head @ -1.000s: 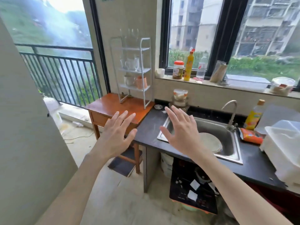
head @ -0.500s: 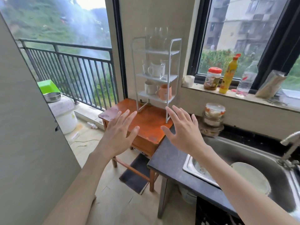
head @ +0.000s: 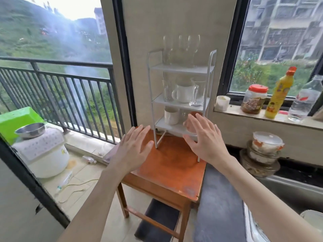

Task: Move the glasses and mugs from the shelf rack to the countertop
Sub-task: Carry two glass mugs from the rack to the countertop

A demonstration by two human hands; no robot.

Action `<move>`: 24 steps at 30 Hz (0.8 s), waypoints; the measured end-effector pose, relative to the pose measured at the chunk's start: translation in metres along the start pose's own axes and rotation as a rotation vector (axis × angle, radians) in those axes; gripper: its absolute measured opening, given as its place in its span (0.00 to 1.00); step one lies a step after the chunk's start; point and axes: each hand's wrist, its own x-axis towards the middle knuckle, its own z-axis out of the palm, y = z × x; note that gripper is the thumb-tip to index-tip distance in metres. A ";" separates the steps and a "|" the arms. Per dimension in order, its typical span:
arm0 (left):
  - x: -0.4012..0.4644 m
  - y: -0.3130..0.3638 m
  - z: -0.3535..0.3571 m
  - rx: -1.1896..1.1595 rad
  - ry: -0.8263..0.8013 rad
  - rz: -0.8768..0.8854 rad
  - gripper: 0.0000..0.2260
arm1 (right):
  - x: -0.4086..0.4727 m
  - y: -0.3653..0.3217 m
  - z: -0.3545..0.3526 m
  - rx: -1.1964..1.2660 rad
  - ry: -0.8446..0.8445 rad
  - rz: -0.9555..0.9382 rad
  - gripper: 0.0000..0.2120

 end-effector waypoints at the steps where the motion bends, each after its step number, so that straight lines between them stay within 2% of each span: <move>1: 0.014 -0.009 0.001 -0.014 -0.002 0.012 0.25 | 0.012 0.000 0.005 0.003 0.013 0.016 0.30; 9: 0.113 -0.055 0.031 -0.176 -0.019 0.076 0.26 | 0.084 0.024 0.044 0.157 0.055 0.165 0.29; 13: 0.168 -0.065 0.041 -0.187 -0.046 0.111 0.27 | 0.131 0.042 0.054 0.214 0.092 0.253 0.32; 16: 0.213 -0.064 0.043 -0.283 -0.032 0.098 0.27 | 0.161 0.052 0.061 0.248 0.129 0.281 0.32; 20: 0.263 -0.056 0.053 -0.474 -0.049 0.050 0.27 | 0.188 0.061 0.068 0.475 0.159 0.441 0.32; 24: 0.298 -0.047 0.070 -0.535 0.002 0.014 0.26 | 0.206 0.067 0.071 0.636 0.186 0.531 0.28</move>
